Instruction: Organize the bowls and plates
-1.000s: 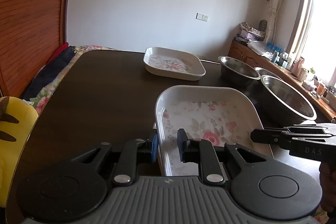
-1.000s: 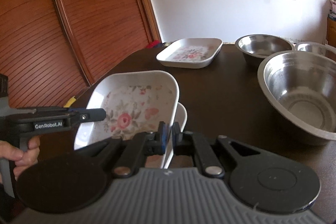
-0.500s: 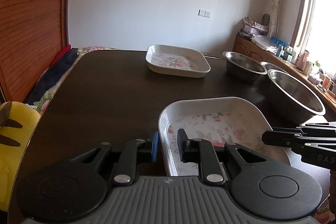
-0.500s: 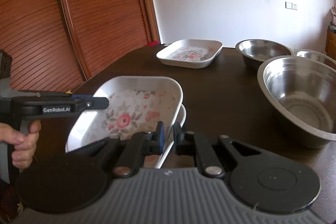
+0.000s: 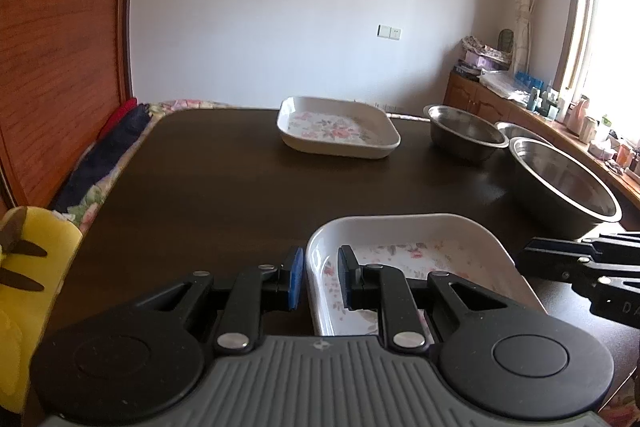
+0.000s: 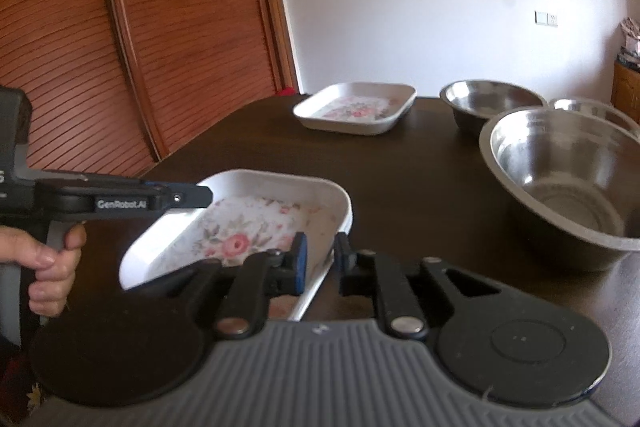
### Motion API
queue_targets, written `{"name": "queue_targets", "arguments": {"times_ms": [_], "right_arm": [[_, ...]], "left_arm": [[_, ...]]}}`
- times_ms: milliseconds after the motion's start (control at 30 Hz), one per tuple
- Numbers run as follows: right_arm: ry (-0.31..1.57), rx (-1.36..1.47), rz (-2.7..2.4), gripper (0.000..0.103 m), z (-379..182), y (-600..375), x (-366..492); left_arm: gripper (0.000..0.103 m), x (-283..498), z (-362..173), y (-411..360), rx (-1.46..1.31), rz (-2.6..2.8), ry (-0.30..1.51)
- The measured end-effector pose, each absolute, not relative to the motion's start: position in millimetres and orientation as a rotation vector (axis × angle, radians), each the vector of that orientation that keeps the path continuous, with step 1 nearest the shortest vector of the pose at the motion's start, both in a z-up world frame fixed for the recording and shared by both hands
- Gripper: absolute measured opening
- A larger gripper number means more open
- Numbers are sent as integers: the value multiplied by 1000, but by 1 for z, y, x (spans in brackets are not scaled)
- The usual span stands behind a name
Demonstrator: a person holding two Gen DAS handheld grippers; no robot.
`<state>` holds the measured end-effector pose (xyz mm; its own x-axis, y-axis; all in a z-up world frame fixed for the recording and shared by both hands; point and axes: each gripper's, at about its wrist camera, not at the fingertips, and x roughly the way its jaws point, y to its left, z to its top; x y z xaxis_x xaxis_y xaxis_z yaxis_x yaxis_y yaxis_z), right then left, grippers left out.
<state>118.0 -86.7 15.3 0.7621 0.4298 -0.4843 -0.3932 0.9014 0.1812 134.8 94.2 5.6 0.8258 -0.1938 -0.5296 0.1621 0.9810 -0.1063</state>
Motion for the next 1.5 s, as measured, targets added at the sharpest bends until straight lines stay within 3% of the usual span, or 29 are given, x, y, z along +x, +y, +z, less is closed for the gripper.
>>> {"name": "queue_targets", "arguments": {"times_ms": [67,167,267,300,400,500,900,1167,1333,1500], "right_arm": [[520,57,442,16,19,-87,115],[499,58,445,18,23,-89,112],[471,50,439,36,27,-91,107],[457,44,437,36,28,-91,105],[426,31,426,37,32,-93,99],[415,44,423,39,34,-99,98],[376,37,368,65,43,-106,97],[342,21,336,97,53,-107,98],[325,15,308,103,58,-106,97],[317,28,292,103,63,-105,97]], "left_arm": [[51,130,9,94,-54,-189,551],[64,124,15,92,-44,-185,524],[83,117,20,90,-27,-171,484],[89,115,21,88,-23,-163,471],[93,111,24,86,-9,-155,446],[103,108,26,84,-15,-160,430],[103,101,38,82,-43,-155,411],[103,102,40,81,-5,-96,396],[103,100,42,83,0,-92,391],[103,98,45,85,-17,-95,391]]}}
